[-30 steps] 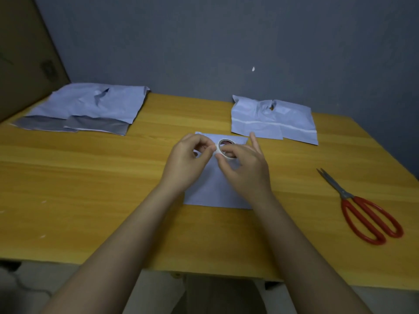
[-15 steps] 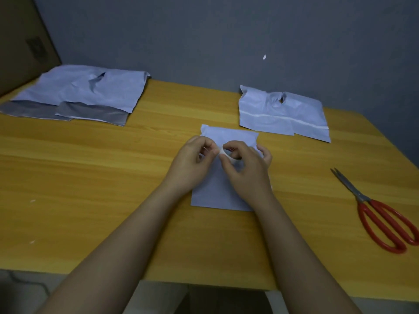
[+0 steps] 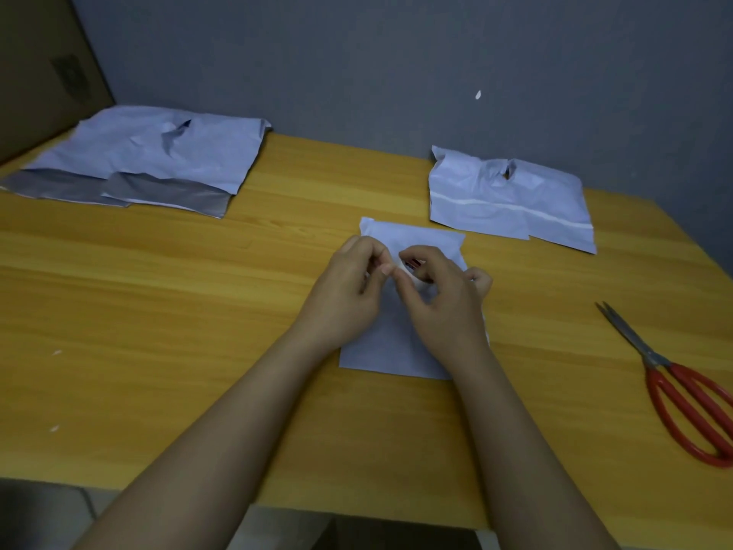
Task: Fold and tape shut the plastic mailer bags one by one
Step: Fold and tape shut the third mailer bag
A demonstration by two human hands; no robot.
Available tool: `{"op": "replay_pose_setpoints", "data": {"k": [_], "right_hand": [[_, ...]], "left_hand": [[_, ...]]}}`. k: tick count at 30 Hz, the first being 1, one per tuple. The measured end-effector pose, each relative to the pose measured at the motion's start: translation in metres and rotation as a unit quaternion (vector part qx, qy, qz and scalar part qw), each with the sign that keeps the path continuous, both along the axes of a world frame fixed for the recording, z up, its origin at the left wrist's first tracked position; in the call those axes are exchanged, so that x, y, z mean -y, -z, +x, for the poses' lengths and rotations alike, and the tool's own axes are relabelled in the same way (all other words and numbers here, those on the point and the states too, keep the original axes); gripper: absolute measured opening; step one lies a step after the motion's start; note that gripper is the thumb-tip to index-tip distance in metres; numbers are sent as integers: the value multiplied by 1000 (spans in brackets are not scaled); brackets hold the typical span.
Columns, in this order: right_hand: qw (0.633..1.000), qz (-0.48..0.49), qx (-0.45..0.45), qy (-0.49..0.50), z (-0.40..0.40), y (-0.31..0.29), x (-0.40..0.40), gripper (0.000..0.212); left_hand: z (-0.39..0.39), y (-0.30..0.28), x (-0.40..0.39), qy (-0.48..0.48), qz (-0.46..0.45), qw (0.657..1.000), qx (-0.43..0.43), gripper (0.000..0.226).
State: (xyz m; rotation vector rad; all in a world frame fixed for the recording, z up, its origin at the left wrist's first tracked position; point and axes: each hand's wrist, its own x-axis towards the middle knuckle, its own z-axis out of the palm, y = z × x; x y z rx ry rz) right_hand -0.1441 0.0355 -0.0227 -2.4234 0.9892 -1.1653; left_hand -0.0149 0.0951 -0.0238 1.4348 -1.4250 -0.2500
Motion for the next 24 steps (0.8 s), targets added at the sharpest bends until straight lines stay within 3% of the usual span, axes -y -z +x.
{"op": "replay_pose_setpoints", "data": {"k": [9, 18, 24], "right_hand": [[1000, 12, 27, 3, -1, -7, -5, 12], [1000, 2, 4, 23, 3, -19, -8, 5], [987, 145, -60, -41, 9, -59, 2, 9]], "left_hand": [[-1, 2, -3, -20, -19, 1000, -2, 5], [1, -1, -5, -36, 5, 996, -87, 8], [9, -7, -10, -62, -1, 990, -126, 20]]}}
